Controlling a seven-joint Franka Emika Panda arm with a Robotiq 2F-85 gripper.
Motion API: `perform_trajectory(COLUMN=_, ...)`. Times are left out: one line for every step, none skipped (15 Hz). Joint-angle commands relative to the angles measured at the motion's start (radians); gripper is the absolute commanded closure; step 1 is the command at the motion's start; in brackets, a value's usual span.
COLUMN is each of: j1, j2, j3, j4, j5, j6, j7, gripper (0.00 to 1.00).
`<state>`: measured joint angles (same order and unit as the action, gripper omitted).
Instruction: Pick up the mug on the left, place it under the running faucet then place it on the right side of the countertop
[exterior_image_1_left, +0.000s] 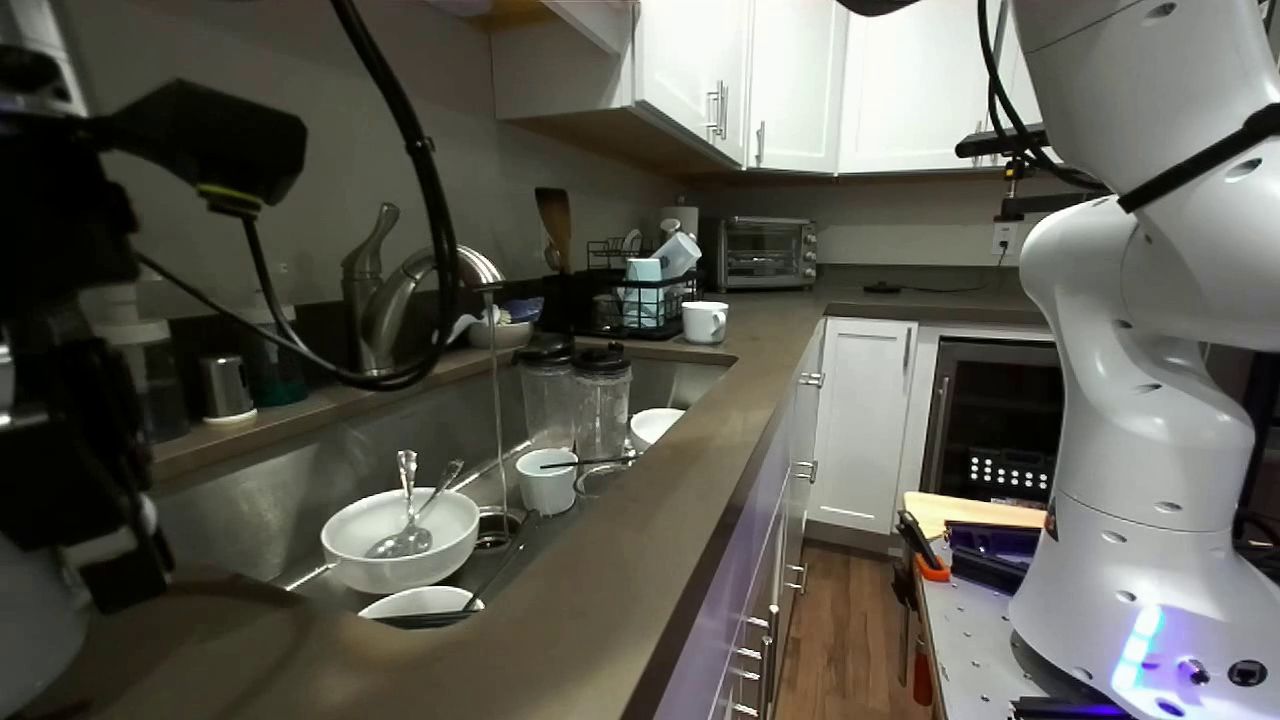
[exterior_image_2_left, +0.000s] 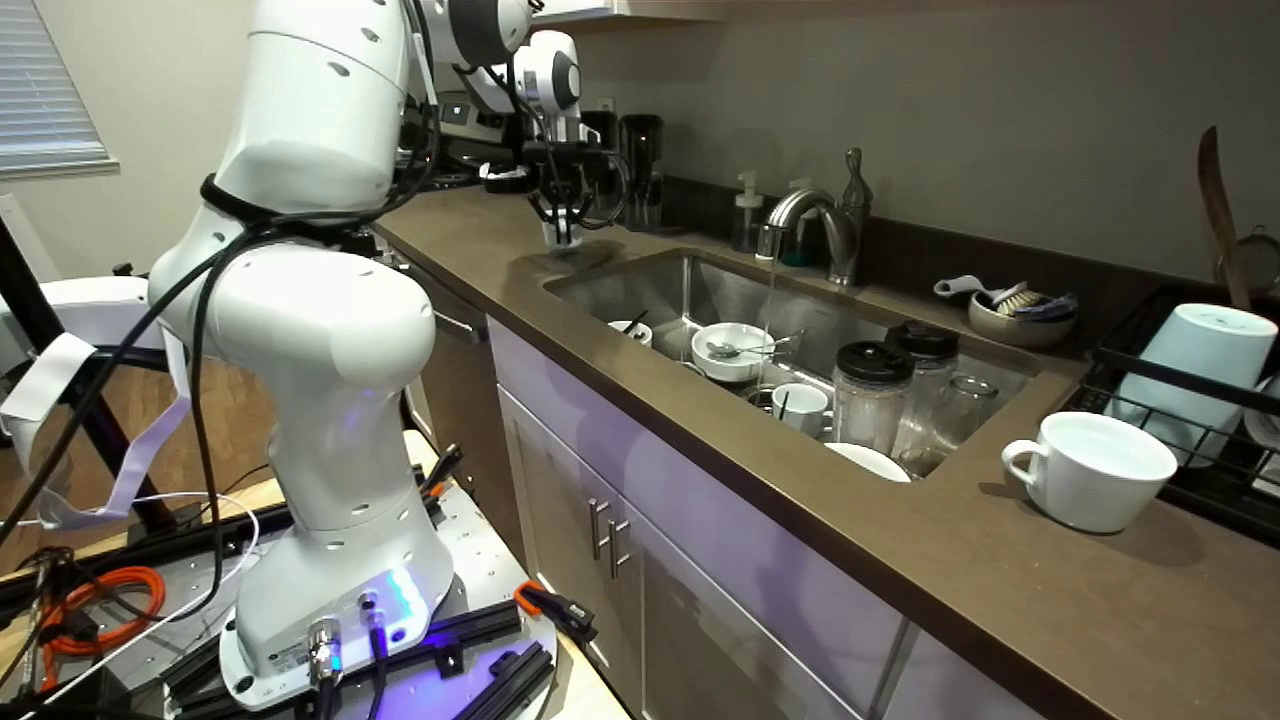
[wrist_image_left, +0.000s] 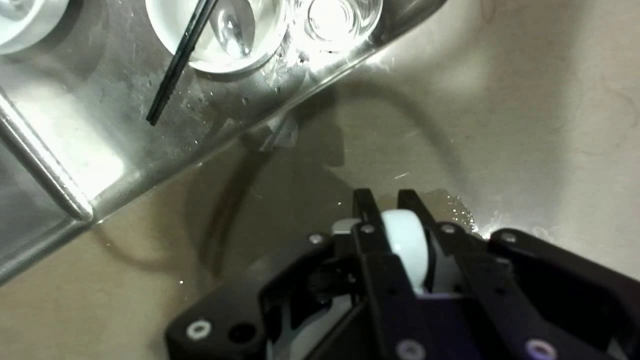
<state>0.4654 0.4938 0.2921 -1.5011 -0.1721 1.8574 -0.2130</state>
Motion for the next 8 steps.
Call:
perform_trajectory(j1=-0.018, j2=-0.112, j3=-0.013, j4=-0.099, j5=-0.017, j6=-0.003, j7=0.065, gripper=0.95)
perform_trajectory(j1=-0.027, j2=-0.134, j3=-0.015, j4=-0.123, j5=-0.01, j6=0.007, j7=0.075, gripper=0.95)
perform_trajectory(j1=-0.037, j2=-0.16, j3=-0.018, j4=-0.156, j5=-0.004, j6=0.02, j7=0.087, gripper=0.95)
perform_trajectory(j1=-0.048, j2=-0.187, j3=-0.019, j4=-0.192, j5=0.002, j6=0.034, j7=0.098, gripper=0.95)
perform_trajectory(j1=-0.059, j2=-0.211, j3=-0.02, j4=-0.225, j5=0.01, j6=0.047, j7=0.106, gripper=0.95)
perform_trajectory(j1=-0.07, j2=-0.237, j3=-0.019, j4=-0.263, j5=0.018, j6=0.062, j7=0.116, gripper=0.95)
perform_trajectory(j1=-0.081, j2=-0.265, j3=-0.017, j4=-0.306, j5=0.026, j6=0.085, j7=0.125, gripper=0.95)
perform_trajectory(j1=-0.092, j2=-0.293, j3=-0.016, j4=-0.348, j5=0.033, j6=0.111, j7=0.134, gripper=0.95)
